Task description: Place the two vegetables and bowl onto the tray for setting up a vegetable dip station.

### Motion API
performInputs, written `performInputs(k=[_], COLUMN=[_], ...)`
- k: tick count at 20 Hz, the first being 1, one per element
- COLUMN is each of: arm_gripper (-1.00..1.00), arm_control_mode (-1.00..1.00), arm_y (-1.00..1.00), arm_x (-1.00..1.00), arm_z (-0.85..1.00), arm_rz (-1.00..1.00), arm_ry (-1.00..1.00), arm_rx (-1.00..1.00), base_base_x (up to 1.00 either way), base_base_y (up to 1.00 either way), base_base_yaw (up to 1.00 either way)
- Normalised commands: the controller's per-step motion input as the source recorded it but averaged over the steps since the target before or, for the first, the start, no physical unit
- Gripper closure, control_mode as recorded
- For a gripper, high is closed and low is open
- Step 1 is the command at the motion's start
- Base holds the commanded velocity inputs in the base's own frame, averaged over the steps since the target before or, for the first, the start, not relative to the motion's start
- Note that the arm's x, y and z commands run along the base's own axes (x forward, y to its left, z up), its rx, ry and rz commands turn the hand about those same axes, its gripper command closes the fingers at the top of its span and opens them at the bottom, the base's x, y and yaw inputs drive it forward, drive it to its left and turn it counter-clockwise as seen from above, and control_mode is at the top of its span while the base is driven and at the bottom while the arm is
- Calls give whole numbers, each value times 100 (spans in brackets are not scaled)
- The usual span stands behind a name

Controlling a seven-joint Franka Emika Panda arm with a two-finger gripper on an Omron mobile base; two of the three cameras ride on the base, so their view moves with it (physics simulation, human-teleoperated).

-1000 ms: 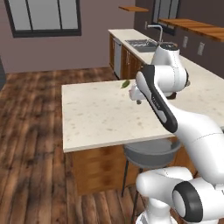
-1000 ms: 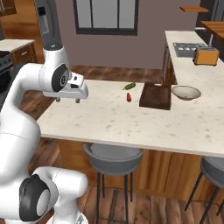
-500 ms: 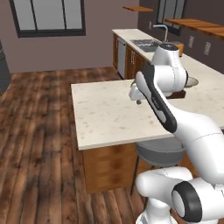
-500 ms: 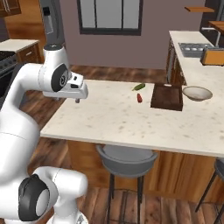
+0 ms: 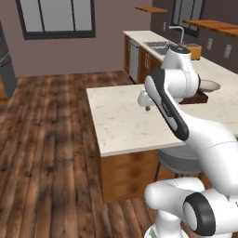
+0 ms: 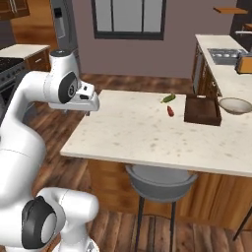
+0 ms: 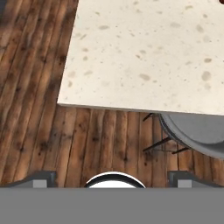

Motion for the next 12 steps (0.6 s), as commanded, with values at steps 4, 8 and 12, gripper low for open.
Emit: performInputs(k=[4,8,12], arm_gripper=[-100,-100,-100], arm_control_mode=[100,100,100], arm_y=[0,0,0], arm_x=[0,0,0], arm_z=[0,0,0], arm_rz=[0,0,0], arm_ry=[0,0,0], arm_rx=[0,0,0], base_base_x=[-12,-17,-16], base_base_y=[52,54,56], base_base_yaw=[0,0,0])
